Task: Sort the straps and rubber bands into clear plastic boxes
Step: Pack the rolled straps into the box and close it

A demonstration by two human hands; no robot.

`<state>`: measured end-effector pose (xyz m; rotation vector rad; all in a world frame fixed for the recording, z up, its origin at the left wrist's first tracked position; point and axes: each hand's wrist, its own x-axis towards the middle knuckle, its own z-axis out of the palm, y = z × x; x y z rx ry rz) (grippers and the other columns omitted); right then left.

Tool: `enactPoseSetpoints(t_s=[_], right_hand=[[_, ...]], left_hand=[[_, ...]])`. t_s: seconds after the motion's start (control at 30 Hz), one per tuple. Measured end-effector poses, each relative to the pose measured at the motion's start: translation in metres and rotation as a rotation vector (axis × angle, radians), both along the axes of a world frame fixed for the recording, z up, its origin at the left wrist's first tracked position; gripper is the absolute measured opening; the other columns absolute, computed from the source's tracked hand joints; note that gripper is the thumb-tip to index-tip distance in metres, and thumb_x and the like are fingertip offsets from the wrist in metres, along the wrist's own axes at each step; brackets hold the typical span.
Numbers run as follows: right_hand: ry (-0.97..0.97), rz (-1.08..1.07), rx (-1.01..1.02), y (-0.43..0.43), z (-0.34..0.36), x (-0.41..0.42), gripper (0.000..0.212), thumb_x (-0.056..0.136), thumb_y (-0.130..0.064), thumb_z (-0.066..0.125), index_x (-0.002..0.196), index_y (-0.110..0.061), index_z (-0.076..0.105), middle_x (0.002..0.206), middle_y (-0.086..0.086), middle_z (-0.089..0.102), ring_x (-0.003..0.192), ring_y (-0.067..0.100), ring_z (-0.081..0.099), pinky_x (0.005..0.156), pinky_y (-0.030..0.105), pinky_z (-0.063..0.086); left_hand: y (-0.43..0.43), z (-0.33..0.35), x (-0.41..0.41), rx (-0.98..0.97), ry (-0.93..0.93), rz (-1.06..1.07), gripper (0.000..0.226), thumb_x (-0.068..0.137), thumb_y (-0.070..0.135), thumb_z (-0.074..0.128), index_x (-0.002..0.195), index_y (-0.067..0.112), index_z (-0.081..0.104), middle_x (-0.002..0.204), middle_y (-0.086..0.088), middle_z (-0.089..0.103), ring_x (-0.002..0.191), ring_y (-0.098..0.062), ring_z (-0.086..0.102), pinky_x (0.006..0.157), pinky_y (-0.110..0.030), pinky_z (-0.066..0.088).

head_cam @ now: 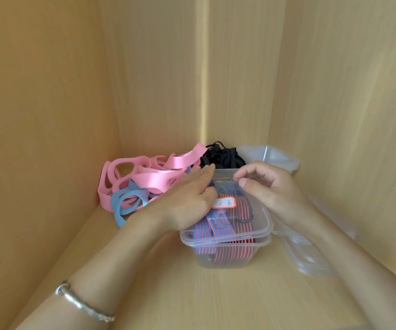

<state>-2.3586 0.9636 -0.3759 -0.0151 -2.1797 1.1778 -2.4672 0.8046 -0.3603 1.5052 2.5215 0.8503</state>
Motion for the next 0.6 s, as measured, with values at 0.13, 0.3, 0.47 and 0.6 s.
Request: enactPoseSetpoints(t_s=[0.13,0.3,0.47,0.6], right_hand=[[-0.080,0.035,0.014,0.007,-0.004,0.003,0.025,0.091,-0.009,0.064,0.089,-0.033,0.068,0.099,0.001,0.070,0.100,0.019,0.065,0.096,0.039,0.049],[-0.082,0.064,-0.011,0.012,-0.003,0.004,0.031,0.090,-0.009,0.065,0.086,-0.039,0.070,0.100,0.000,0.070,0.099,0.016,0.065,0.098,0.038,0.048],[-0.045,0.046,-0.004,0.014,-0.003,0.003,0.020,0.088,-0.016,0.069,0.085,-0.036,0.070,0.092,-0.007,0.071,0.088,0.006,0.064,0.086,0.025,0.048],[-0.008,0.048,-0.031,0.012,-0.003,0.004,0.016,0.092,-0.017,0.064,0.088,-0.031,0.070,0.085,-0.007,0.068,0.081,0.002,0.059,0.078,0.017,0.044]], left_hand=[[0.004,-0.001,0.001,-0.054,0.021,0.008,0.054,0.103,0.025,0.026,0.153,0.021,0.008,0.161,0.008,0.000,0.146,-0.003,-0.006,0.110,-0.015,-0.005],[0.010,0.001,0.007,-0.104,0.023,0.012,0.053,0.103,0.024,0.023,0.153,0.018,0.007,0.161,0.005,-0.005,0.146,-0.005,-0.009,0.113,-0.019,-0.005],[0.011,0.000,0.008,-0.058,-0.006,0.021,0.052,0.103,0.025,0.025,0.153,0.021,0.011,0.161,0.007,-0.001,0.146,-0.003,-0.006,0.112,-0.017,-0.004],[0.010,0.000,0.007,0.009,-0.050,0.025,0.052,0.101,0.023,0.031,0.152,0.023,0.019,0.160,0.009,0.007,0.145,-0.001,0.001,0.109,-0.014,0.000]])
